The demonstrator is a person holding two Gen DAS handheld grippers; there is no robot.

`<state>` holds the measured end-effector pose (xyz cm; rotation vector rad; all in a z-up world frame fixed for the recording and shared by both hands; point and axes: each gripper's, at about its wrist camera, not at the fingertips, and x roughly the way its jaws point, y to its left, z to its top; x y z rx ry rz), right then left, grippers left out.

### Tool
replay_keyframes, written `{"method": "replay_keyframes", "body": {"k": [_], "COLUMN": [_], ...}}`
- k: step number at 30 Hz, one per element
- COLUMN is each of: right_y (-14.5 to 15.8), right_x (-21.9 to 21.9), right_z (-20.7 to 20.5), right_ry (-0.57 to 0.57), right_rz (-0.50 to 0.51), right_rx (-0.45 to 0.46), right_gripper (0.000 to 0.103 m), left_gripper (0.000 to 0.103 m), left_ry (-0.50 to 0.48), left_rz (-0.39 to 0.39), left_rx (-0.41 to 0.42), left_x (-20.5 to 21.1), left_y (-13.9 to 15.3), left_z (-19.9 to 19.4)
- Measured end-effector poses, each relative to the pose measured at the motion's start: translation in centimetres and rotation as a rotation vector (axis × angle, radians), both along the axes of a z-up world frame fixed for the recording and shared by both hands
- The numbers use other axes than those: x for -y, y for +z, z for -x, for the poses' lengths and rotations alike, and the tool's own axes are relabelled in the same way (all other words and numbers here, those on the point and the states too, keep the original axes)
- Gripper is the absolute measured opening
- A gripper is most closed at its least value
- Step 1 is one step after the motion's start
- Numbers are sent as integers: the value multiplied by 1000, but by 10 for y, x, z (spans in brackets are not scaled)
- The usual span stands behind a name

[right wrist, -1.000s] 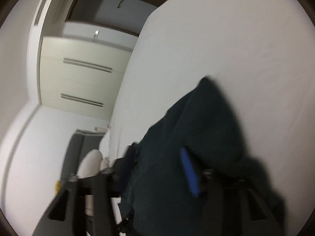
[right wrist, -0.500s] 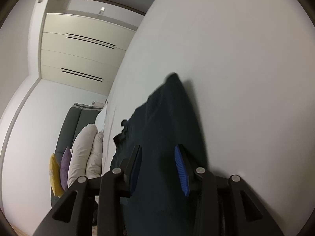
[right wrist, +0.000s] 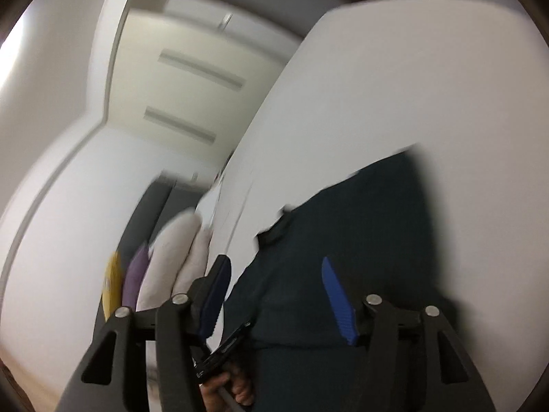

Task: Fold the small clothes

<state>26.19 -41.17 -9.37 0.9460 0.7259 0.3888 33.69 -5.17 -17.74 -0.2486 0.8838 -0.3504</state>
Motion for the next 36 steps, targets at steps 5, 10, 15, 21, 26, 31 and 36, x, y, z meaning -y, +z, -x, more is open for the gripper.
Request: {"method": "replay_keyframes", "body": {"k": [5,10,15,21,26,31,36], "right_y": [-52,-50,-40,-25,-73,-82,-88], "right_x": [-83,-132,-143,-135,-99,-83,-71], "right_z": [-64,-72,-49,-54,-66,-23,33], "right_ry": [141,92,155,105,35,42,-3], "right_rz": [38,130,214,65,12,-78,-110], "right_rx": [-161,-104,-93,-12,-161,-129,-128], "right_gripper": [59,84,83,73,27,27,27], "left_gripper": [9,9,9,9,9,9,9], "left_ry": [2,4,7,9,12,19,21], "left_rz": [51,106,159,155,130,78,53], "left_rx": [-5,-3,-1,0,3,13,16], "left_x": [-9,-19,-28,-27,-23,-15,-11], "left_y": [-2,-6,-7,-6,-6,-3,-3], "left_z": [0,0,2,3,3,3,2]}}
